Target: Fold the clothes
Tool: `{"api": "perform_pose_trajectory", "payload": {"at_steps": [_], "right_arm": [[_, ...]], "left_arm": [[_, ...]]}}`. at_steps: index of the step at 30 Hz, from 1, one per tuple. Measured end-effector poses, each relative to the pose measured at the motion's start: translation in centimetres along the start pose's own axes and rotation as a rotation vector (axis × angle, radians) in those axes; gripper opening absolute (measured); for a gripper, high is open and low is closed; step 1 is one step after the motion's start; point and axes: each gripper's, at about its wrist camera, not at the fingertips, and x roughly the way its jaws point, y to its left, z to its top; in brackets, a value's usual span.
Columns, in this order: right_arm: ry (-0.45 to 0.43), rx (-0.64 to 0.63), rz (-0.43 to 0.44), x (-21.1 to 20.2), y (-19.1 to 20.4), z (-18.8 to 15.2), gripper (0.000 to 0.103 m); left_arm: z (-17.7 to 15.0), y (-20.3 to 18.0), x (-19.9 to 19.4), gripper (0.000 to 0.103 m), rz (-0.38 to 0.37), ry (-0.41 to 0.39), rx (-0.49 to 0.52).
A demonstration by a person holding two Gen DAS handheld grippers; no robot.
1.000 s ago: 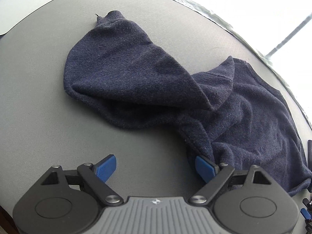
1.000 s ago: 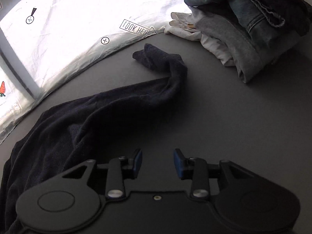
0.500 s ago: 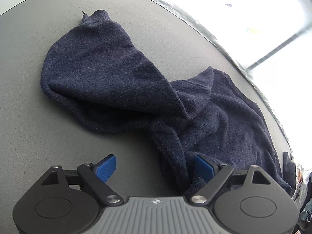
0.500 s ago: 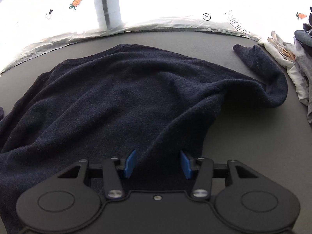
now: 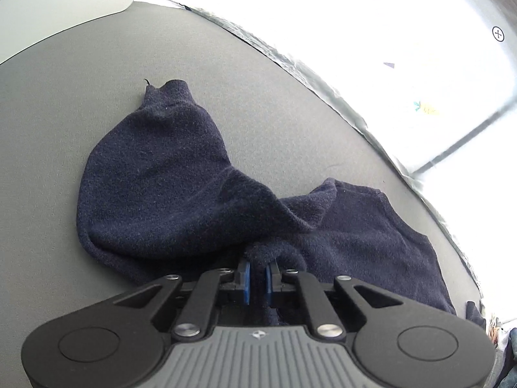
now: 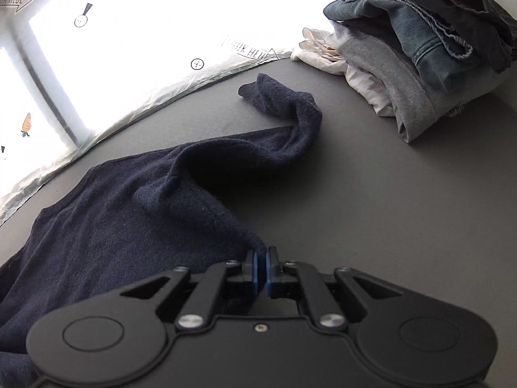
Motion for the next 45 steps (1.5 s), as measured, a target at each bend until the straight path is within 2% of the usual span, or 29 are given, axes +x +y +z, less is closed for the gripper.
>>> {"api": "perform_pose_trajectory", "payload": {"at_steps": [2,4,5,7,8,10,12,14,17,20,22,23,24,25,26,29,34,36,39,41,42,43,44,45], "right_arm": [[0.043,-0.021,-0.009,0.8,0.4,-0.5,0.007],[0.066,-0.053,-0.042,1.4,1.0,-1.0,0.010],[0.073,-0.075,-0.062,1.6,1.3,-1.3,0.012],[0.081,-0.105,-0.082,1.7,1.8,-1.7,0.026],[0.082,-0.109,-0.078,1.6,1.9,-1.8,0.037],[0.083,-0.117,-0.070,1.4,2.0,-2.0,0.042],[0.107,-0.108,-0.052,1.4,2.0,-2.3,0.045],[0.140,-0.102,-0.035,1.7,2.1,-2.8,0.045],[0.182,-0.104,-0.019,2.0,2.4,-3.6,0.045],[0.193,-0.143,-0.012,2.0,3.0,-4.3,0.052],[0.186,-0.192,-0.015,2.0,3.6,-4.7,0.052],[0.182,-0.217,-0.016,2.0,3.9,-4.8,0.045],[0.163,-0.221,-0.008,1.7,4.0,-5.1,0.027],[0.140,-0.221,0.003,1.4,4.0,-5.3,0.022],[0.124,-0.217,0.018,1.1,4.0,-5.4,0.008],[0.073,-0.163,0.084,-0.5,3.4,-5.1,0.007],[-0.020,0.097,0.259,-4.6,-0.2,-3.5,0.006],[-0.030,0.097,0.219,-5.1,-0.6,-3.5,0.006],[0.032,0.010,0.082,-3.8,-0.2,-4.7,0.009],[0.076,-0.052,-0.012,-2.8,0.1,-5.4,0.016],[0.089,-0.054,-0.011,-2.8,0.1,-5.9,0.021],[0.100,-0.050,0.002,-2.8,0.0,-6.4,0.026],[0.111,-0.045,0.014,-2.9,-0.1,-6.9,0.037],[0.122,-0.041,0.027,-3.0,-0.1,-7.4,0.043]], "left_arm": [[1.7,0.0,0.0,0.011,-0.012,-0.017,-0.015],[1.9,-0.5,0.6,0.017,0.026,-0.021,0.026],[1.3,-0.9,0.9,0.017,0.053,-0.017,0.065],[0.0,-1.4,1.3,0.021,0.091,-0.005,0.135],[-1.1,-1.4,1.3,0.025,0.088,0.005,0.158],[-2.9,-0.8,1.2,0.042,0.063,0.039,0.158],[-4.7,0.1,1.3,0.047,0.048,0.075,0.130],[-6.3,0.9,1.5,0.047,0.059,0.094,0.116],[-7.5,1.5,1.9,0.047,0.076,0.083,0.115],[-7.4,1.9,2.4,0.045,0.050,0.068,0.096],[-7.2,1.8,2.7,0.043,0.038,0.062,0.113],[-7.0,1.6,2.9,0.038,0.030,0.061,0.127],[-6.9,1.5,3.1,0.019,0.021,0.061,0.142],[-6.7,1.3,3.4,0.010,0.019,0.061,0.153],[-6.6,1.1,3.5,0.009,0.020,0.062,0.156],[-6.1,1.0,3.0,0.006,0.008,0.061,0.142],[-3.8,2.2,-2.7,0.005,-0.040,-0.036,0.056],[-3.7,3.0,-3.9,0.005,-0.045,-0.048,0.033],[-4.6,3.9,-3.6,0.006,0.014,-0.037,0.079],[-5.8,4.2,-2.9,0.009,0.052,-0.001,0.129],[-6.4,4.4,-2.8,0.010,0.061,0.008,0.148],[-7.0,4.5,-3.0,0.016,0.062,0.005,0.161],[-7.4,4.7,-3.1,0.023,0.061,0.001,0.168],[-7.8,4.9,-3.2,0.038,0.057,-0.003,0.170]]}}
